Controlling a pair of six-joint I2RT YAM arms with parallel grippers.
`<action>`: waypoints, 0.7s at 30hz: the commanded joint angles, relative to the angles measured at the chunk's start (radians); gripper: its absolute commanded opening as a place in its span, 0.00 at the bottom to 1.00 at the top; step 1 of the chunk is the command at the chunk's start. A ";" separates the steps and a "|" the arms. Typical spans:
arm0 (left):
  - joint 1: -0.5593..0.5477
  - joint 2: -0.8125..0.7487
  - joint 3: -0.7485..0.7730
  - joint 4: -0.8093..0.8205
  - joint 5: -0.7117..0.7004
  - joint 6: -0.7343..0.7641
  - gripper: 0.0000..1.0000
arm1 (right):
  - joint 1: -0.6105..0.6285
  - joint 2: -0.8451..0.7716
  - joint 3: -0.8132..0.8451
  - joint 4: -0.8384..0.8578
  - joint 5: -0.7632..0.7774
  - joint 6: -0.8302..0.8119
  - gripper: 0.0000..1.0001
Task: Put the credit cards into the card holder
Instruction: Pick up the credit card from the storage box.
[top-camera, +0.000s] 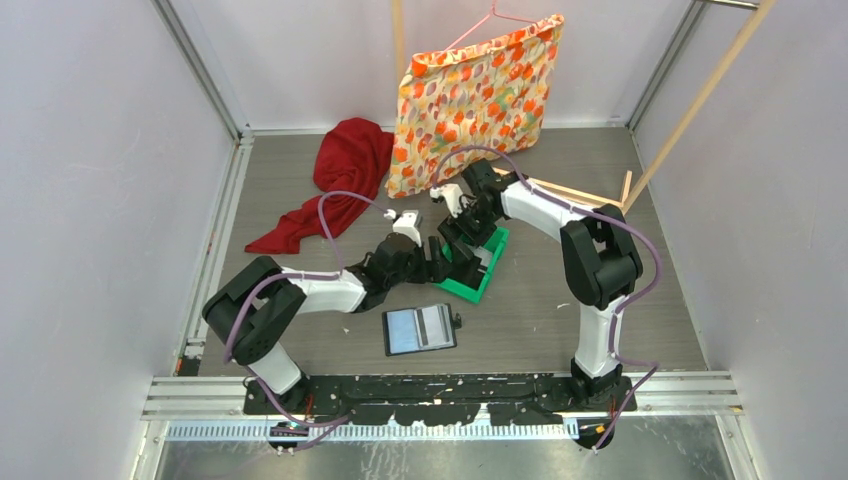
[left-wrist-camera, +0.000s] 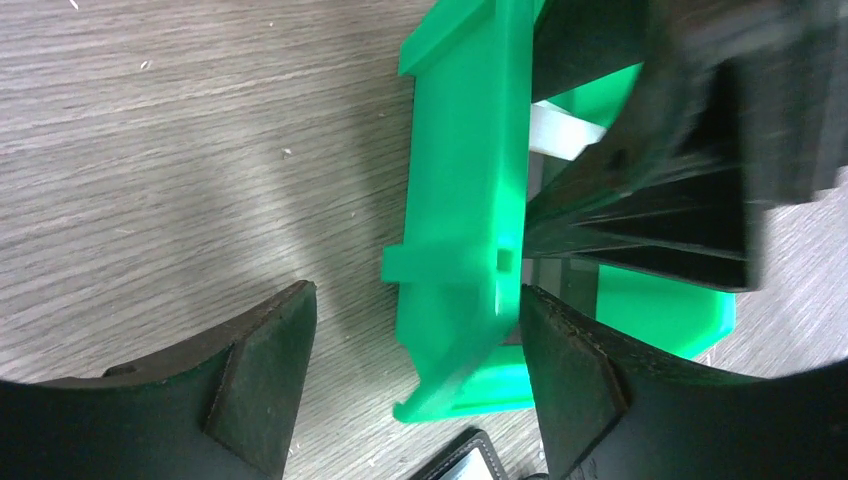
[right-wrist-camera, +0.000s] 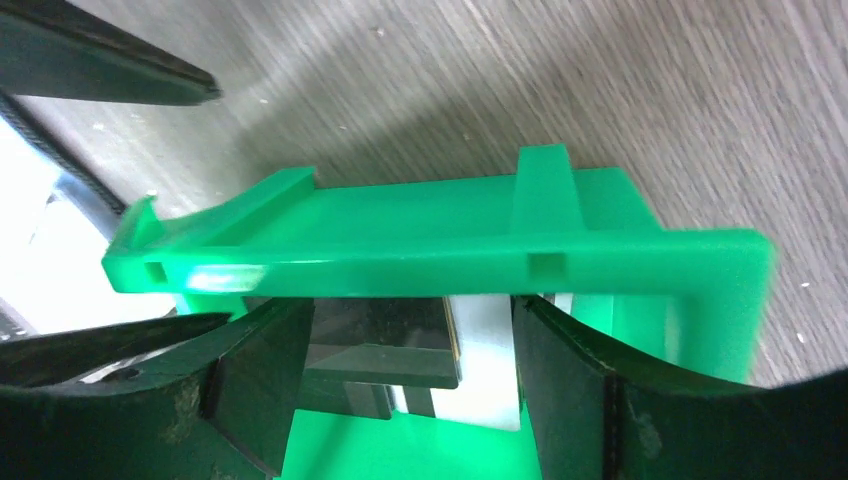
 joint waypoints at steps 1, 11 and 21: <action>0.006 0.009 0.034 -0.019 -0.023 -0.014 0.74 | -0.012 -0.059 0.077 -0.107 -0.179 0.043 0.74; 0.006 -0.007 0.035 -0.069 -0.067 -0.028 0.66 | -0.028 -0.049 0.127 -0.238 -0.308 0.024 0.66; 0.006 -0.003 0.065 -0.116 -0.085 -0.048 0.53 | -0.028 -0.040 0.139 -0.348 -0.400 -0.010 0.56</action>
